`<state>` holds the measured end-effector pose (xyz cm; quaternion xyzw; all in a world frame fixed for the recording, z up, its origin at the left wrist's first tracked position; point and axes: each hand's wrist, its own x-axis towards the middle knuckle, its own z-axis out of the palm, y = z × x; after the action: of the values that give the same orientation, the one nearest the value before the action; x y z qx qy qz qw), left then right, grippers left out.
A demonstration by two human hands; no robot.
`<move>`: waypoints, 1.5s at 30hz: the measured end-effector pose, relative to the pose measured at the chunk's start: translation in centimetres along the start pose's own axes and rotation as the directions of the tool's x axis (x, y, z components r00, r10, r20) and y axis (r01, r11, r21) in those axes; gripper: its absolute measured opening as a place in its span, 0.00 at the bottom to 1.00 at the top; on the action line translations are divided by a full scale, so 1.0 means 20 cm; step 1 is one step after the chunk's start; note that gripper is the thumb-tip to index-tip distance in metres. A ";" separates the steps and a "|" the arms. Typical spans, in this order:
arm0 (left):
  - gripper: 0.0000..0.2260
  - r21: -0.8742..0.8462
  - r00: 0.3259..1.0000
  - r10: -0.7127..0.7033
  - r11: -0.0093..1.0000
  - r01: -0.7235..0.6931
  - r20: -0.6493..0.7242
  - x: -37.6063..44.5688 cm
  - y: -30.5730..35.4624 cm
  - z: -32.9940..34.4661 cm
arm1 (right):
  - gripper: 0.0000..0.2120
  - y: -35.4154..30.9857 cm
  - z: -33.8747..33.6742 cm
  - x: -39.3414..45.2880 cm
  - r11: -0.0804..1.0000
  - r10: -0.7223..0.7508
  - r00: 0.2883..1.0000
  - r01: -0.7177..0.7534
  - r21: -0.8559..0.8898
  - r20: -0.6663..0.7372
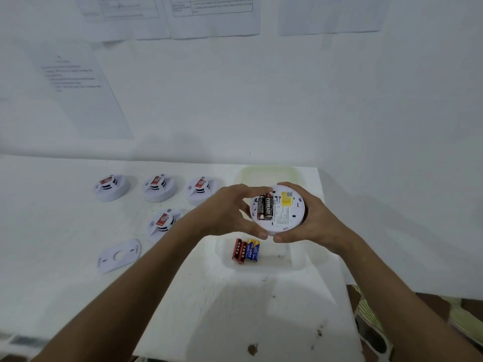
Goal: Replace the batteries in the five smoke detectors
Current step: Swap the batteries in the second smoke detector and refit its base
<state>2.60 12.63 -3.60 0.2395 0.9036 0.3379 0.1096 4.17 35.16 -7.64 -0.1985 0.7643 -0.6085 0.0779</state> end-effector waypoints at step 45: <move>0.25 0.233 0.967 -0.253 0.939 0.251 -0.022 -0.92 -1.33 -0.46 | 0.45 -0.07 1.21 0.42 0.990 0.141 0.989 -0.141 -0.015 0.049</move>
<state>5.69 -19.31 -13.63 0.1345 0.9598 0.2112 0.1266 5.58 9.87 -11.29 -0.1596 0.7778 -0.5918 0.1388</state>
